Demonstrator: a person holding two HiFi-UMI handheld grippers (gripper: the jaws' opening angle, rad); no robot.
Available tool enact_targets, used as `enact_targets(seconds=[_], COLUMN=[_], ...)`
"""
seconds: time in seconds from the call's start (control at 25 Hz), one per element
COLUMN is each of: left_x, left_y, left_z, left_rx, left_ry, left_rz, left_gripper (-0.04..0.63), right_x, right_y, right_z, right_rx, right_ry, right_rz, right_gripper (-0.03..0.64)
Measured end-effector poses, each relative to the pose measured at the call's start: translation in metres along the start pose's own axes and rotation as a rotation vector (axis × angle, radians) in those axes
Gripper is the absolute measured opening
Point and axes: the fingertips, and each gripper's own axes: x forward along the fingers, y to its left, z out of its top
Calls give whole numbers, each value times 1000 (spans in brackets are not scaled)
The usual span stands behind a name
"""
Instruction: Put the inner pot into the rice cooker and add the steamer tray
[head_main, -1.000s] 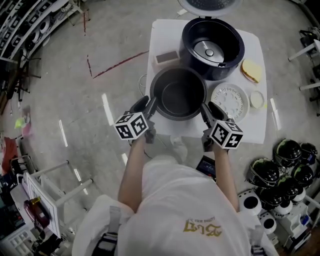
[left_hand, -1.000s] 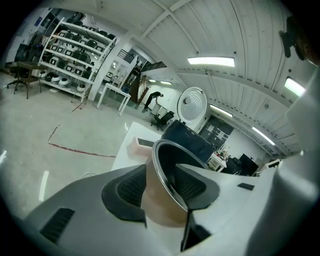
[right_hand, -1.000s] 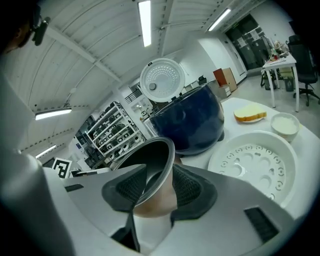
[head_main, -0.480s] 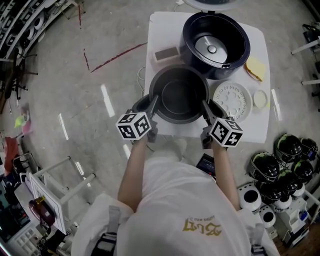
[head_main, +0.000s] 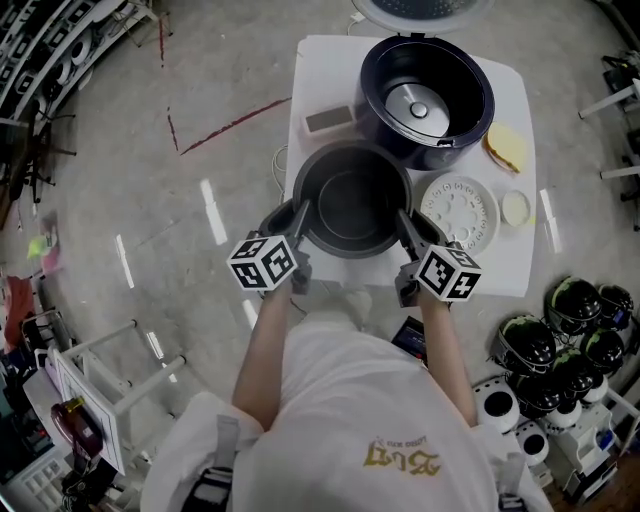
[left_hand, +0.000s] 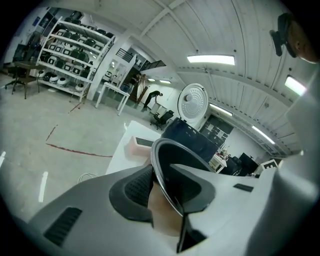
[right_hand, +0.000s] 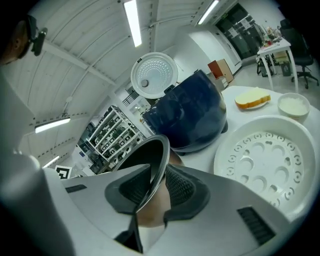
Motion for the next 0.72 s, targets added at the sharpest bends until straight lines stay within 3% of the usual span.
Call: enact_targets(seconds=[0.24, 0.72], left_x=[-8, -44], left_y=[1, -2], left_z=[4, 53], left_rx=[-26, -46], left_ry=[-21, -178], left_rz=[-5, -59], left_gripper=[109, 101], right_x=[-2, -9], right_y=[9, 66], right_z=[5, 33], right_rx=[-12, -64], right_ry=[9, -44], right_rz=[36, 135], right_gripper=[97, 87])
